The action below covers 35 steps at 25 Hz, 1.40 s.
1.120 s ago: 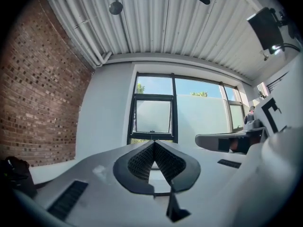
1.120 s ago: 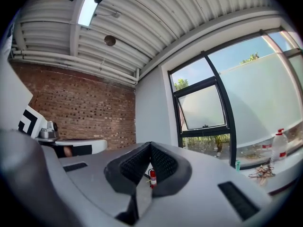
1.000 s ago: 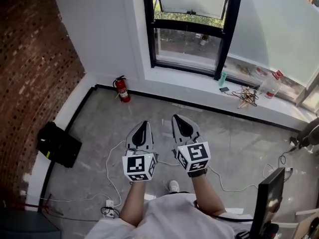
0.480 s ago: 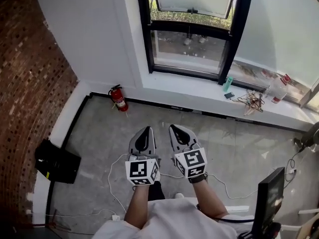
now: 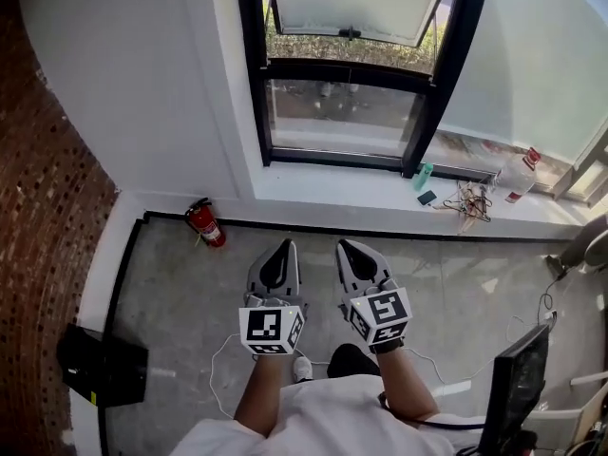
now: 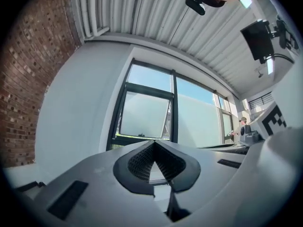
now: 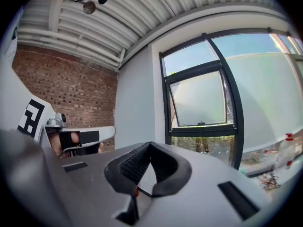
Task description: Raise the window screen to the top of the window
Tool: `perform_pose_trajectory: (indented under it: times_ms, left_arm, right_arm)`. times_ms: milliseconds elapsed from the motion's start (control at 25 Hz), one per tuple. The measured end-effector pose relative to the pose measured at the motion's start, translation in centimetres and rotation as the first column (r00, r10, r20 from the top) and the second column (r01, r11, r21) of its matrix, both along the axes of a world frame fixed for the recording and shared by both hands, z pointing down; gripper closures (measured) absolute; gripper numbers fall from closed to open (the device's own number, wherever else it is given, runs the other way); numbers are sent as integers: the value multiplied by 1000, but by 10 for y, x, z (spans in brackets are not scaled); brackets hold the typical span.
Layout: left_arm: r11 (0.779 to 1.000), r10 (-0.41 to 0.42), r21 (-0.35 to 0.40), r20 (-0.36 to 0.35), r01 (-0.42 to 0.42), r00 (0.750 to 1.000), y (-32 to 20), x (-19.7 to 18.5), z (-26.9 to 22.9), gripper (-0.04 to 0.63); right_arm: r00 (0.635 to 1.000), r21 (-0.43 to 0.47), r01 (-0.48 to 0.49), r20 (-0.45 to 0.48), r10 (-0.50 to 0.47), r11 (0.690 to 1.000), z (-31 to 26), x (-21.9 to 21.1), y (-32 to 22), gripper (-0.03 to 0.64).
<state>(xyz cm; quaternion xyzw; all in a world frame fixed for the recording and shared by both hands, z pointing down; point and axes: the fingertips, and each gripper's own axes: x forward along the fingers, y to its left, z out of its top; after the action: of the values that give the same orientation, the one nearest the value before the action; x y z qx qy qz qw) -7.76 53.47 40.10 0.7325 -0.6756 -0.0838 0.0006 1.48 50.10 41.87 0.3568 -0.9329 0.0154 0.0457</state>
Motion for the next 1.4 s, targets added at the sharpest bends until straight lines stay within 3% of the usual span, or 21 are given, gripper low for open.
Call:
perform_pose_trajectory:
  times_ms: [240,400,600,760,840,1040,1160,1320,1400]
  left_arm:
    - [990,127,-53,-14,-128,992,-86,9,27,595]
    - [990,129,-45,-54,-131,990,-157,-8,26,595]
    - [985,172,-12,47,-172,984,-273,10,-7,595]
    - [991,132,-16,62,-132,989,-347,-5,-16,595]
    - [993,113,-36,61,-111,992,-374,-10,-7,595]
    - [990,104,-100,51,-99,993,-421,-19,22,595]
    - [989,113,-100,50,-108,992,-455,-23,23,595]
    - [990,131,-76,137,-122,982,-501,-21,25,595]
    - [985,167,-67,144,-159,975,-529,-17,29,595]
  right_arm:
    - [997,-19,-79,4,79,997,11,-10,-85,615]
    - [996,-17,-74,50,75,997,19,-34,-160,615]
    - [987,-9,-117,113,118,993,1,-17,-281,615]
    - [989,111,-135,74,127,985,-33,-19,-354,615]
    - [988,108,-140,85,131,984,-31,-18,-382,615]
    - [989,-16,-121,88,122,993,13,-25,-425,615]
    - [988,-32,-124,92,127,992,17,-29,-451,615]
    - [987,-19,-137,82,138,990,21,-38,-489,615]
    - [985,-16,-154,73,154,988,26,-42,-514,615]
